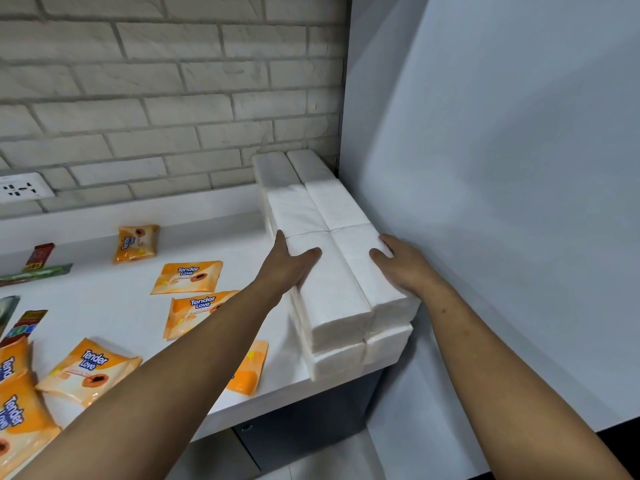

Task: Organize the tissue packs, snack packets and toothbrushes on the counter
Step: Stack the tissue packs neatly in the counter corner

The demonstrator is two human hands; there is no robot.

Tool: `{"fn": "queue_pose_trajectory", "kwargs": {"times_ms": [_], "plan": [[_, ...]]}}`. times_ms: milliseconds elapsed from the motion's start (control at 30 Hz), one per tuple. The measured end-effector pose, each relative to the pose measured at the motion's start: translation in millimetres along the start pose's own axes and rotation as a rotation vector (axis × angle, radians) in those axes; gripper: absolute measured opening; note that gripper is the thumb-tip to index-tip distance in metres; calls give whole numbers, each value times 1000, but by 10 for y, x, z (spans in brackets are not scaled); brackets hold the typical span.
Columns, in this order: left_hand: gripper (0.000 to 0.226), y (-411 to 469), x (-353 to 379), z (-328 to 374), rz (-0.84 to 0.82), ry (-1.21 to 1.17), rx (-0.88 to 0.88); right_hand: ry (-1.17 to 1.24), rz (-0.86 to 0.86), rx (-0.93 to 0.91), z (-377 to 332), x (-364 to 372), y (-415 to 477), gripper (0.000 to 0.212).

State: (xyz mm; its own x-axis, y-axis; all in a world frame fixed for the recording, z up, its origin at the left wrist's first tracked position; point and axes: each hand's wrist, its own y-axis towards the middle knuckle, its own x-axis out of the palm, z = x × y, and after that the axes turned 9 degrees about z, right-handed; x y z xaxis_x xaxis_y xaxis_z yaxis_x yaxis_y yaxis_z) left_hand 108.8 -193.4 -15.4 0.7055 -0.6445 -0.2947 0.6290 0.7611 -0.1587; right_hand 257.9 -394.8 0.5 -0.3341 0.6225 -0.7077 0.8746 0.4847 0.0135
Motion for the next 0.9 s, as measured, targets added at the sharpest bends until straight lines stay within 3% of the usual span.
{"fn": "queue_pose_trajectory", "kwargs": {"times_ms": [233,300,467,633,900], "plan": [[96,-19,-96,-8,27,5,74,-25,63,-36,-108,-29,-53,60],[98,-20,-201,-16,68,16,87,-14,99,-70,-219,-40,-80,52],[98,6,-634,-65,180,109,136,-11,179,-201,-610,70,-93,58],[86,-22,-1212,-131,293,238,193,2,158,-360,-1134,377,-180,58],[69,4,-2011,-403,332,519,261,-2,35,-493,-1861,1199,-316,61]]}}
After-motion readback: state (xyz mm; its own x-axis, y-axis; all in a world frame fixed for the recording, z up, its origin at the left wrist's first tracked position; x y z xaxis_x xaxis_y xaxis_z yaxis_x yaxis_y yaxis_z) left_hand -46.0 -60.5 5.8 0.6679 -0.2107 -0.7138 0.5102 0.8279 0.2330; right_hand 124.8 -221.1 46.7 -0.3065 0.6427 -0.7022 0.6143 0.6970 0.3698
